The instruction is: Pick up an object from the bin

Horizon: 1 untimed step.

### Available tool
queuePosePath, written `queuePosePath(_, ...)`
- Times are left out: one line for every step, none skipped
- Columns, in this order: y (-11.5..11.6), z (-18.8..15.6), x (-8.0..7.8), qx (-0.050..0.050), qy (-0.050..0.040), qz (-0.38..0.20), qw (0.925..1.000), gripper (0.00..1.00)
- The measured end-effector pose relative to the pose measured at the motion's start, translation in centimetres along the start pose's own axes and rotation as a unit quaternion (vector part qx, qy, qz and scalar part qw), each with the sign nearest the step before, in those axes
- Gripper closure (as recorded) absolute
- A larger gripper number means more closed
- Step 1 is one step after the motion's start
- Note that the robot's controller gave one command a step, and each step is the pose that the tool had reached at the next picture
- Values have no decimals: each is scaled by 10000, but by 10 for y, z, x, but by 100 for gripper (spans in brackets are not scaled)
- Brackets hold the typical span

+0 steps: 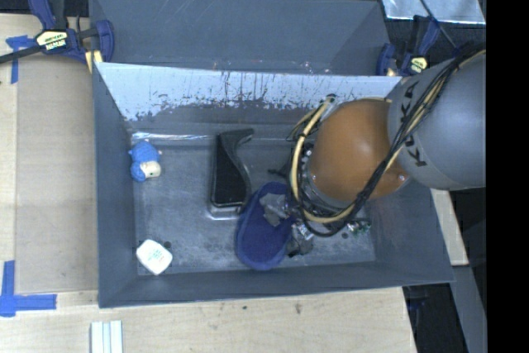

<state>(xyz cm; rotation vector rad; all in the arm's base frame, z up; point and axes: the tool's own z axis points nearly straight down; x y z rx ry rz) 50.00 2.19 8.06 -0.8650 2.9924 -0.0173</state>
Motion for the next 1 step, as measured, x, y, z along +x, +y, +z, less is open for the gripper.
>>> queuePosePath(-4, -110, -5, -64, 65, 13, 10000, 100)
